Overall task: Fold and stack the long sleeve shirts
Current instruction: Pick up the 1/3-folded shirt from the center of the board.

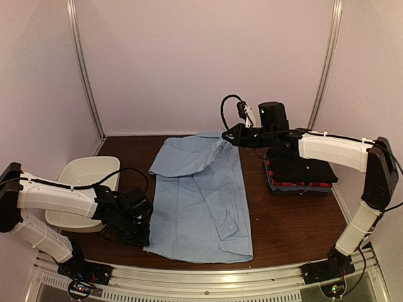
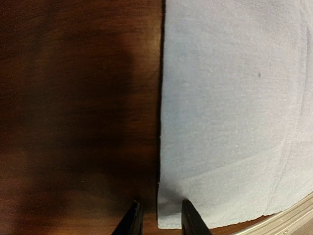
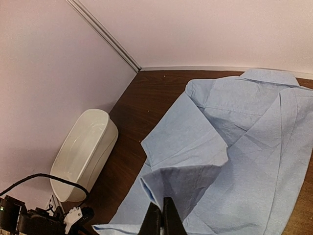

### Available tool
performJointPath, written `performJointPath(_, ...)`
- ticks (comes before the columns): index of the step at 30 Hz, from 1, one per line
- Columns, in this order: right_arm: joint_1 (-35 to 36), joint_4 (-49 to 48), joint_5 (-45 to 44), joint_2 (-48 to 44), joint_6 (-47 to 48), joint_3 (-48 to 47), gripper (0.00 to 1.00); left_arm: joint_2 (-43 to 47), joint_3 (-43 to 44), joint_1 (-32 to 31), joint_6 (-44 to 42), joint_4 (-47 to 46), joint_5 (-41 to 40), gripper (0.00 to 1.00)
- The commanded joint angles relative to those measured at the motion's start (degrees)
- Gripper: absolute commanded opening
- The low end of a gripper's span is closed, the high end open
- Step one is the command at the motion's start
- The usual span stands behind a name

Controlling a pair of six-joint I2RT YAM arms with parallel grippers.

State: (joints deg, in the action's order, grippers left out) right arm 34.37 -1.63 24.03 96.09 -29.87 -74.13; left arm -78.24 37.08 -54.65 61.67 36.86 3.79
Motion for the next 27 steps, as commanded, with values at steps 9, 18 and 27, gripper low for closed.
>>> performJointPath(9, 0.7, 3.27, 1.09, 1.03, 2.12, -7.27, 0.0, -0.02, -2.08, -3.18, 5.51, -2.23, 0.03, 0.16)
performJointPath(18, 0.7, 5.69, 0.17, 3.75, 5.49, -14.5, 0.0, 0.8, 1.07, -3.18, 5.31, -2.23, -2.06, 0.0)
performJointPath(27, -0.59, 8.23, -2.64, 8.05, 9.48, -24.32, 0.0, 3.81, 8.03, -3.24, -1.26, 0.22, -6.1, 0.0)
